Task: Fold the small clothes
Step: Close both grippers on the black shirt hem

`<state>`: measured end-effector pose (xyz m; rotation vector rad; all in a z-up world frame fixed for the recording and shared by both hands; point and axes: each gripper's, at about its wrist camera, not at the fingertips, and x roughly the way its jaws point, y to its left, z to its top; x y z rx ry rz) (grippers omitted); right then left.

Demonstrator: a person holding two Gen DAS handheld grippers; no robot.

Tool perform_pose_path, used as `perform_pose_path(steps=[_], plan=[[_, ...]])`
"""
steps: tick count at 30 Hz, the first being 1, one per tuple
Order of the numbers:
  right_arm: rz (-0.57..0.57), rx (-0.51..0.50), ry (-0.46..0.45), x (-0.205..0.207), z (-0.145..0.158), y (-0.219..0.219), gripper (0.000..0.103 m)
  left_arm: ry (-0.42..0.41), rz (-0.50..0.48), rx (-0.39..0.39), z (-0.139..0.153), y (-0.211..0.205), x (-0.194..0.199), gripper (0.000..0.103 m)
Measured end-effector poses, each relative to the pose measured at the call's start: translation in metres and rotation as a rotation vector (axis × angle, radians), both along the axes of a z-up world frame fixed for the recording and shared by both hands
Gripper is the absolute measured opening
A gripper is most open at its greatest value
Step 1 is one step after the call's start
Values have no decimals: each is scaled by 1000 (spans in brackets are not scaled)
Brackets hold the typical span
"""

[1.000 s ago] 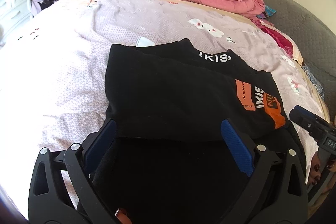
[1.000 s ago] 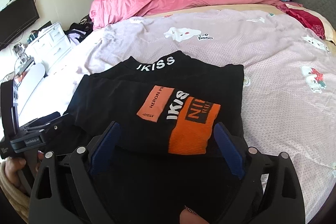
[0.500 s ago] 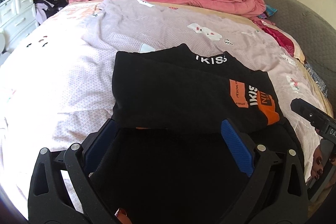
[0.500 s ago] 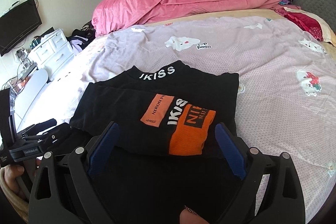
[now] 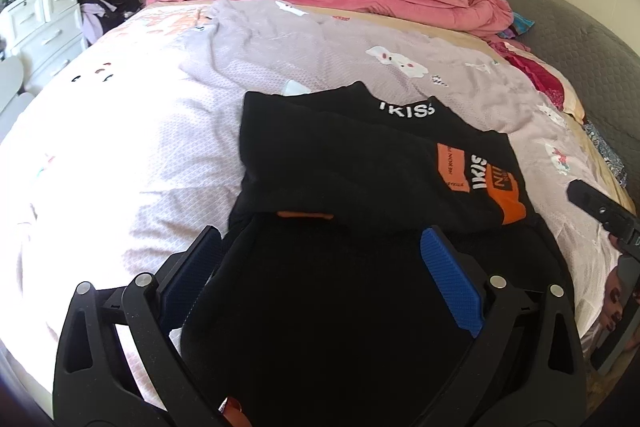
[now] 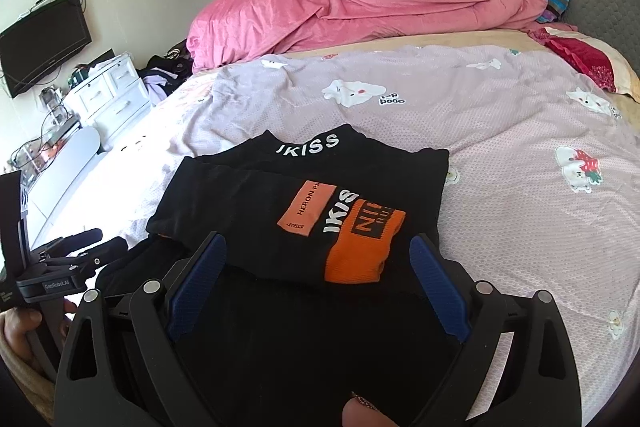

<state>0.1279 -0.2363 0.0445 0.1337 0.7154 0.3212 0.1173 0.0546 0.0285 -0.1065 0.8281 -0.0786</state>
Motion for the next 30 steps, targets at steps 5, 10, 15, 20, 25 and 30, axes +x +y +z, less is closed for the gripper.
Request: perform_pose_path(steps=[5,10,15,20,25,30], plan=[[0,-3,-11,-12,4,-9,92,4,22,-11,2,8,-14,93],[-3,-4,-19,-23,6,-18,92,9,68,-19,2,26,-28,93],[4,-5,-20,-33,4,-21,92,25,118,-24,-1,46,-42,93],[20,1,-18,-42,2,-21,92,35,159,-32,-6,62,-57,93],[41,2,-11,-49,-2,-19,92,52,185,-46,-13,74,-74,93],[60,6,2,-56,-7,-18,93,71,188,-57,-22,76,-88,93]])
